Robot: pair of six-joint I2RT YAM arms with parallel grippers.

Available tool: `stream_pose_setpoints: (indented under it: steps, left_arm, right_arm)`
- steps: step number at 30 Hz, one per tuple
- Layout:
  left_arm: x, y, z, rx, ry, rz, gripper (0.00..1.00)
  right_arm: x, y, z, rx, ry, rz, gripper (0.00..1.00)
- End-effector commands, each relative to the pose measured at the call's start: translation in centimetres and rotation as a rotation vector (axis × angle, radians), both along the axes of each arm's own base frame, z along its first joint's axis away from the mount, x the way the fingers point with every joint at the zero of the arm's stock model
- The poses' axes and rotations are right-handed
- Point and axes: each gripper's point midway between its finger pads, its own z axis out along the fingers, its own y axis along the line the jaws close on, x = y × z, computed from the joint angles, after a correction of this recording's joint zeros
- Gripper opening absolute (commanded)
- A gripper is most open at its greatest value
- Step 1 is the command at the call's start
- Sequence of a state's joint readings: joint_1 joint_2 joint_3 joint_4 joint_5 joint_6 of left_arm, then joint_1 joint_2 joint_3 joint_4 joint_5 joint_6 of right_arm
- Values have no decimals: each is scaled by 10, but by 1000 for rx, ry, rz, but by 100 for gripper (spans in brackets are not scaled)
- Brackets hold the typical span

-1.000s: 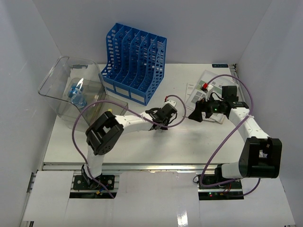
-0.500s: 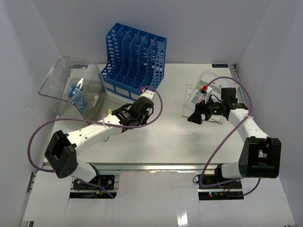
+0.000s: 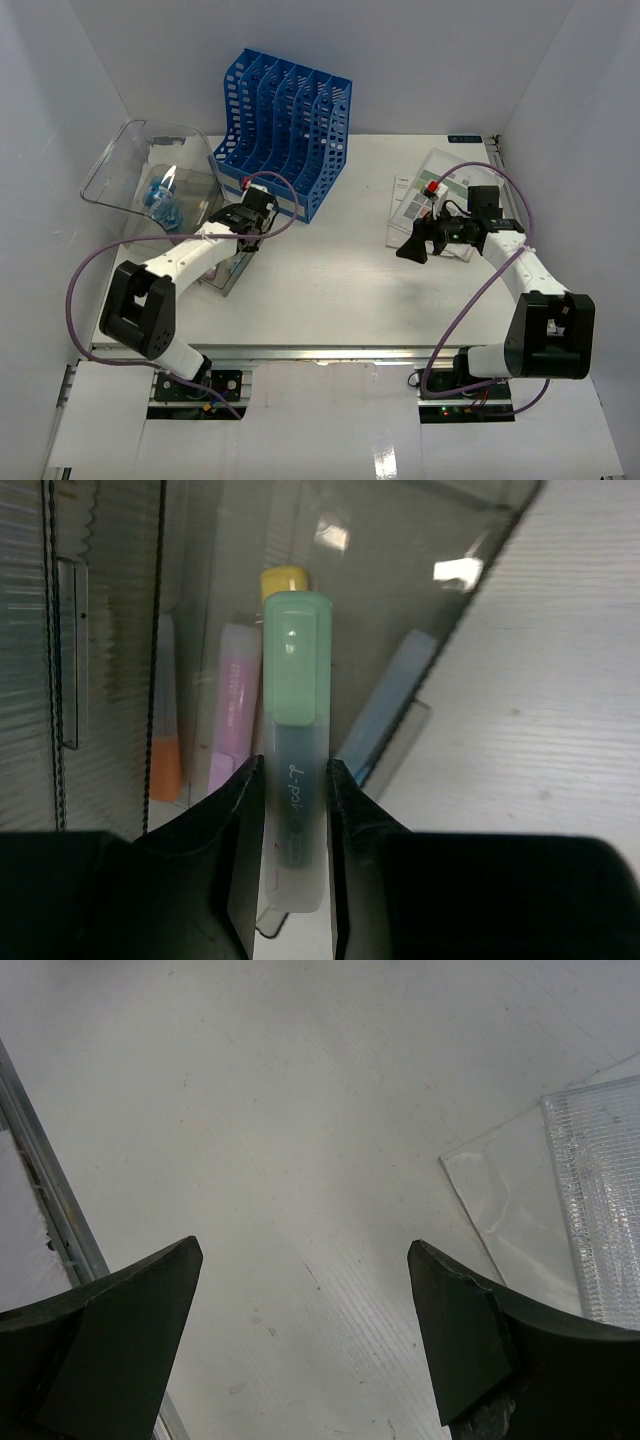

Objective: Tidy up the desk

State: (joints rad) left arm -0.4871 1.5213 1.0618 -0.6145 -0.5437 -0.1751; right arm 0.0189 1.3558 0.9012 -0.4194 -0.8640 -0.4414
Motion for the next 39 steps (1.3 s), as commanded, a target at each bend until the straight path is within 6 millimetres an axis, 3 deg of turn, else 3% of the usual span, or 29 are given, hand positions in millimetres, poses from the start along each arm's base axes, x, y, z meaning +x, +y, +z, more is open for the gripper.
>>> stream_pose_setpoints:
  steps: [1, 3, 4, 8, 12, 16, 20, 25, 27, 29, 34, 39]
  left_arm:
    - [14, 18, -9, 30, 5, 32, 7]
    - [21, 16, -10, 34, 11, 22, 12]
    - [25, 15, -11, 37, 14, 18, 19]
    - [31, 11, -12, 41, 35, 11, 65]
    - [30, 6, -4, 1, 25, 0, 82]
    - [28, -7, 16, -89, -6, -25, 84]
    - [19, -36, 39, -280, -33, -101, 82]
    - [-11, -86, 52, -584, -53, -282, 65]
    - [-28, -96, 36, -653, -2, -318, 57]
    - [-32, -100, 29, -681, 5, -329, 50]
    - [-42, -89, -16, -624, 96, -281, 37]
    - [-40, -69, -42, -501, 133, -240, 36]
  right_arm:
    - [0, 1, 17, 19, -54, 20, 90]
    - [-1, 2, 17, 24, -52, 23, 90]
    - [-1, 2, 17, 25, -50, 24, 90]
    - [-1, 3, 16, 30, -45, 27, 90]
    - [-1, 3, 12, 31, -34, 28, 90]
    - [-5, 5, 13, 44, -40, 48, 90]
    - [-12, 10, 15, 74, -67, 97, 90]
    - [-19, 14, 12, 100, -87, 142, 92]
    - [-20, 14, 10, 99, -89, 147, 95]
    - [-19, 14, 8, 97, -87, 150, 99]
    - [-15, 12, 4, 86, -69, 135, 87]
    - [-12, 11, 6, 76, -84, 116, 83]
